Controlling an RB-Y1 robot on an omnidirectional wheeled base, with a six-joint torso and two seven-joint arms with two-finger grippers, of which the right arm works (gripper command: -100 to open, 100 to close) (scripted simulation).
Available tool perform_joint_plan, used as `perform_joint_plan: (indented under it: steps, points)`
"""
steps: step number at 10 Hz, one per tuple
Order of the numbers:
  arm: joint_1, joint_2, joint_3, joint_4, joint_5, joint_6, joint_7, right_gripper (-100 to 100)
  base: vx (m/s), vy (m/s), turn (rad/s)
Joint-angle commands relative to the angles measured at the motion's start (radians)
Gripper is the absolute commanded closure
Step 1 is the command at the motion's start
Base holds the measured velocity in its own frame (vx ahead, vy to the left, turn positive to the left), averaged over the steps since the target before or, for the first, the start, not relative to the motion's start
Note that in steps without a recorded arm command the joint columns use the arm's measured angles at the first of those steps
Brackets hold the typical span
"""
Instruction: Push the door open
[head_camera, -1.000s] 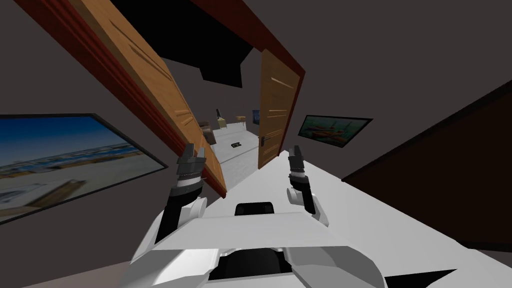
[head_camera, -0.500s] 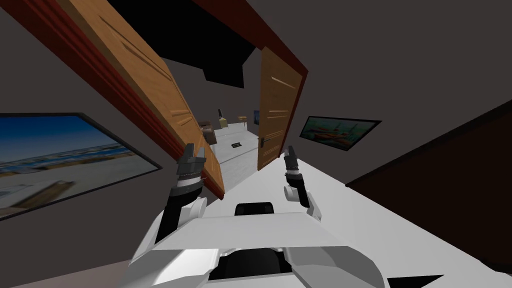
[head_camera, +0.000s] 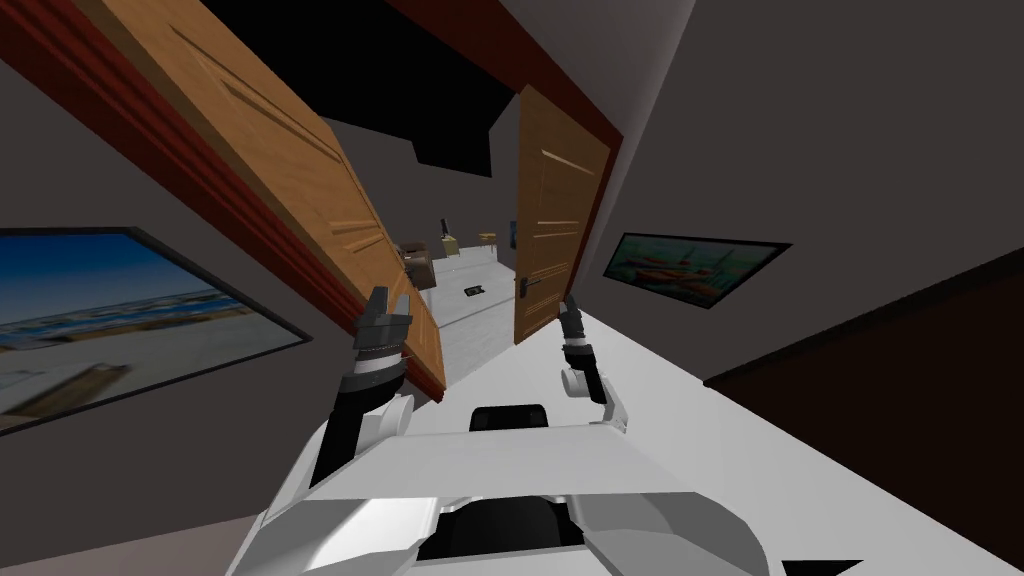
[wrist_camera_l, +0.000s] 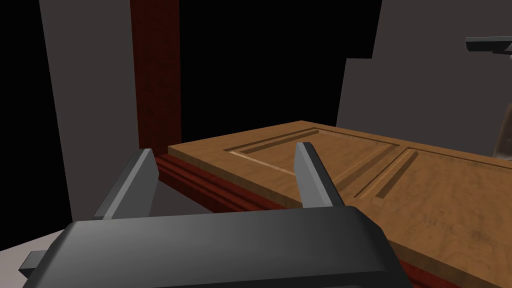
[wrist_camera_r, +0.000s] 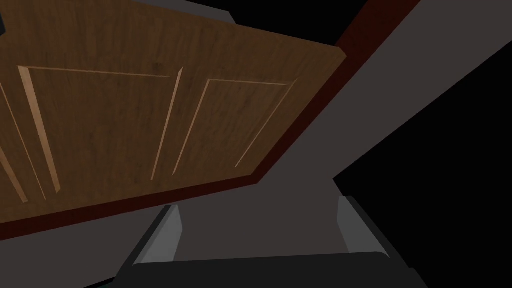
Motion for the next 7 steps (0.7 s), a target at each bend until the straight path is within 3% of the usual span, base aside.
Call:
perform_joint_plan:
  steps: [1,7]
  points:
    - [-0.024,-0.009,0.008,0.036,-0.004,0.015,-0.01,-100,0.088,-0.083,0.071]
    - [-0.119,-0.023,0.045,0.196,-0.017,0.054,-0.041,-100,0.078,-0.114,0.075]
